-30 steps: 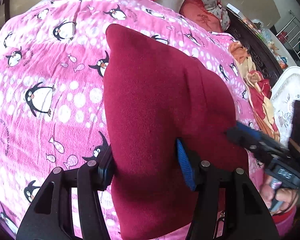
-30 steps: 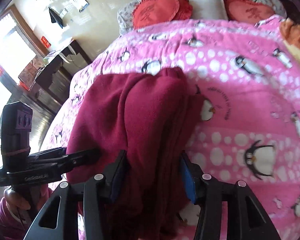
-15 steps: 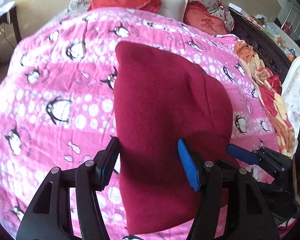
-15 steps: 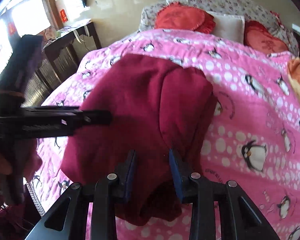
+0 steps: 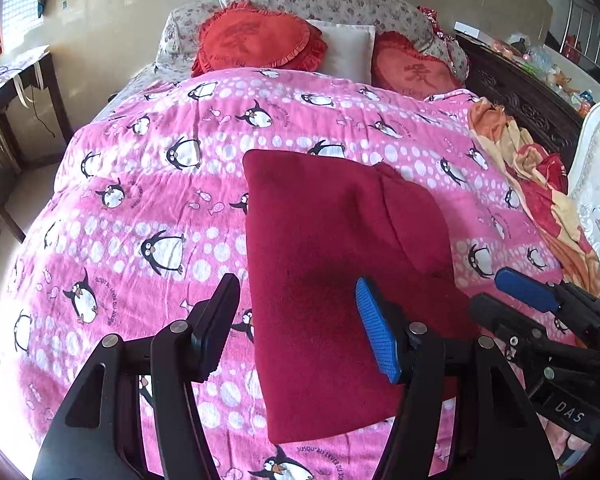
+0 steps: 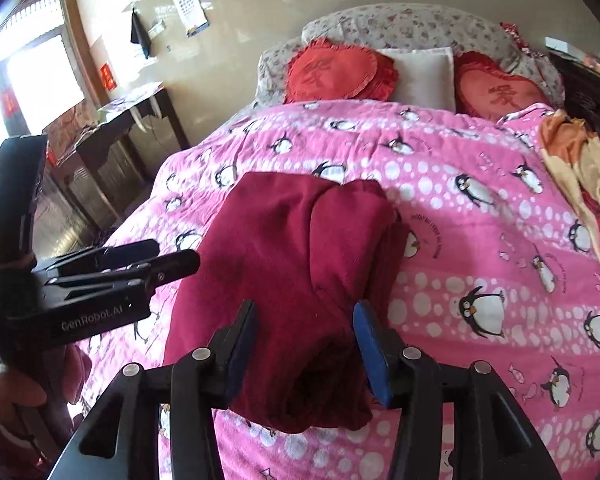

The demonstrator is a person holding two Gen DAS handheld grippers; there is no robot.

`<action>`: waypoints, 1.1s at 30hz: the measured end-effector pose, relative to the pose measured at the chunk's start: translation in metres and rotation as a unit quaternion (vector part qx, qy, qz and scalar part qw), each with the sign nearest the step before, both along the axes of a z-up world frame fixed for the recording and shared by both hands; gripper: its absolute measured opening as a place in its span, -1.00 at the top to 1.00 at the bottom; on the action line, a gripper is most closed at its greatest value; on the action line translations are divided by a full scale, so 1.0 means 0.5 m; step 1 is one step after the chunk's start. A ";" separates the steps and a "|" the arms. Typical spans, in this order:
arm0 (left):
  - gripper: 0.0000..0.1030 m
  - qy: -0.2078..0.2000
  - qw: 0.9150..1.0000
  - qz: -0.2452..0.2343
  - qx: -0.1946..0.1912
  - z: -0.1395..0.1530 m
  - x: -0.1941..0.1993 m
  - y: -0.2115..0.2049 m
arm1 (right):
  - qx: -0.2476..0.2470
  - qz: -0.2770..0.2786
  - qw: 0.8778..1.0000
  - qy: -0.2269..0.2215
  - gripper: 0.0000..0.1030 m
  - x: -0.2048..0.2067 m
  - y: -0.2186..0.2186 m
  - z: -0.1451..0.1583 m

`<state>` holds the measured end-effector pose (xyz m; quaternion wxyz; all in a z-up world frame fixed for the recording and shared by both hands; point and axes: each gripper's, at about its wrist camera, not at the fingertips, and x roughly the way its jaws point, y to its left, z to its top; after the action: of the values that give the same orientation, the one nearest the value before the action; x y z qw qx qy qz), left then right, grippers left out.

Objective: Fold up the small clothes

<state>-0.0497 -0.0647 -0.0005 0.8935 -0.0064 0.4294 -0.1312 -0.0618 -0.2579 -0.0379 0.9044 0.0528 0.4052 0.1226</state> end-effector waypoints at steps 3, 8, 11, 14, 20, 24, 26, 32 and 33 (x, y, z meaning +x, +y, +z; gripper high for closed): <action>-0.18 -0.005 1.000 0.006 -0.005 0.008 -0.008 0.006 | -0.002 -0.023 1.000 -0.009 0.06 -0.003 0.002 0.016; -0.18 -0.019 1.000 0.013 -0.011 0.024 -0.022 0.018 | 0.001 -0.043 0.999 -0.007 0.05 -0.002 0.004 0.028; -0.18 -0.026 0.999 0.014 -0.012 0.033 -0.029 0.022 | -0.001 -0.043 0.999 -0.008 0.05 -0.002 0.010 0.031; -0.18 -0.031 0.999 0.017 -0.012 0.038 -0.034 0.025 | -0.004 -0.045 0.999 -0.012 0.05 -0.002 0.014 0.035; -0.18 -0.031 0.999 0.016 -0.013 0.038 -0.034 0.026 | -0.014 -0.051 0.999 -0.007 -0.13 0.002 0.021 0.033; -0.18 -0.029 0.999 0.017 -0.013 0.040 -0.038 0.027 | -0.016 -0.058 0.998 -0.011 -0.23 0.003 0.022 0.036; -0.18 -0.028 0.999 0.018 -0.014 0.040 -0.037 0.027 | -0.016 -0.058 0.998 -0.011 -0.23 0.004 0.022 0.037; -0.18 -0.026 0.999 0.018 -0.012 0.038 -0.034 0.028 | -0.018 -0.059 0.998 -0.007 -0.24 0.006 0.022 0.033; -0.18 -0.026 0.999 0.018 -0.011 0.038 -0.033 0.028 | -0.019 -0.059 0.998 -0.006 -0.24 0.007 0.023 0.032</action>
<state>-0.0659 -0.0509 0.0185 0.9064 -0.0206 0.4045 -0.1200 -0.0585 -0.2466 -0.0217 0.9133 0.0590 0.3982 0.0616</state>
